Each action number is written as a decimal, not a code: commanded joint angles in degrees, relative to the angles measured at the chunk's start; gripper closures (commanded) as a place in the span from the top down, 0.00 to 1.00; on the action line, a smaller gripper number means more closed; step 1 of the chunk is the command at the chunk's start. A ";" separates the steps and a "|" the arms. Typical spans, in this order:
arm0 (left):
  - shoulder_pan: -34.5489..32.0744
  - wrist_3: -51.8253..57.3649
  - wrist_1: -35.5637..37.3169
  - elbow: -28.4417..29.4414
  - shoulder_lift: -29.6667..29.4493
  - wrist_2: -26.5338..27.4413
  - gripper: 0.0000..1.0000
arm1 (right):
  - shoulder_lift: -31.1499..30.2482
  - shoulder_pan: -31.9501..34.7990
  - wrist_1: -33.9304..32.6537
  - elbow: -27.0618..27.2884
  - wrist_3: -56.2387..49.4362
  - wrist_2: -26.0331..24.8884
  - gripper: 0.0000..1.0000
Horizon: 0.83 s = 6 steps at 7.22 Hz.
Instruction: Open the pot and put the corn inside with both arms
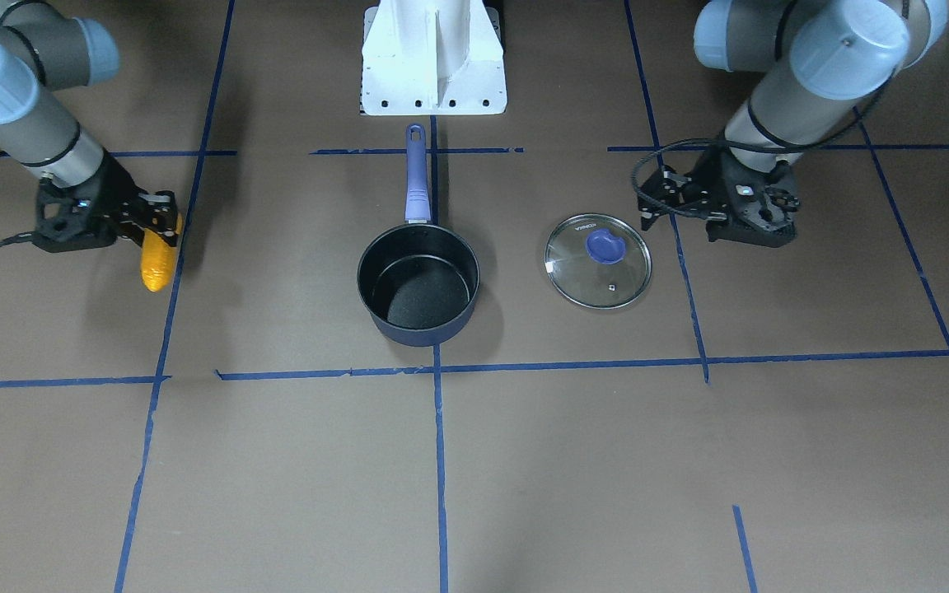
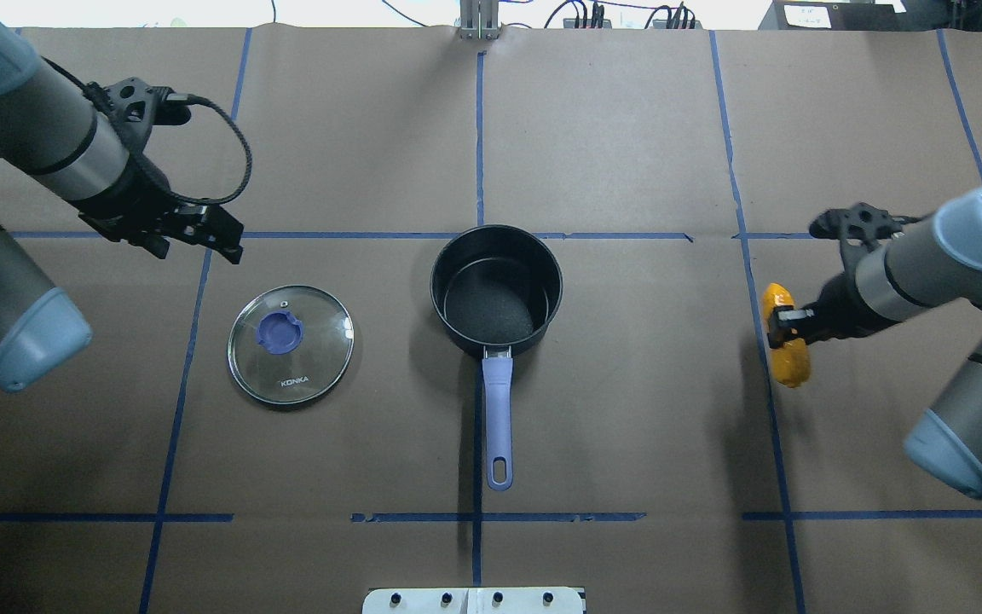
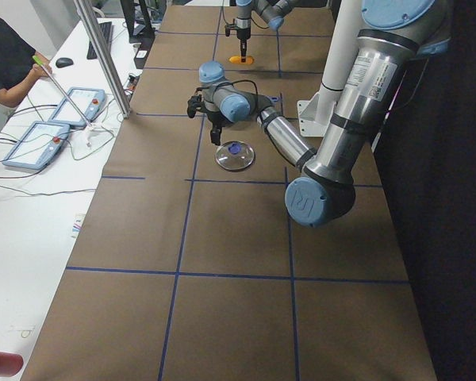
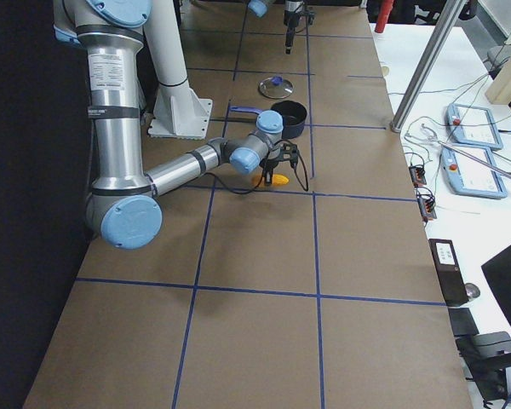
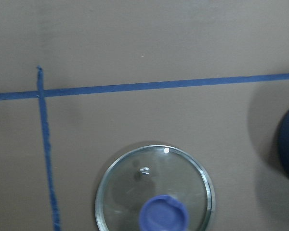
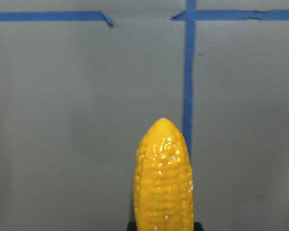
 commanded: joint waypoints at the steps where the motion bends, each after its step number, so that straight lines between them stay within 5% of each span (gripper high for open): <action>1: -4.47 11.97 -0.55 -0.13 7.05 -0.15 1.00 | 13.53 0.04 -14.35 0.57 0.47 0.22 0.03; 4: -10.53 26.31 -0.64 0.48 12.69 -0.15 1.00 | 26.05 -2.24 -20.31 -3.46 5.99 -0.39 0.03; 6: -14.66 33.10 -0.55 1.01 15.33 -0.15 1.00 | 35.10 -5.48 -19.78 -12.23 11.09 -4.50 0.03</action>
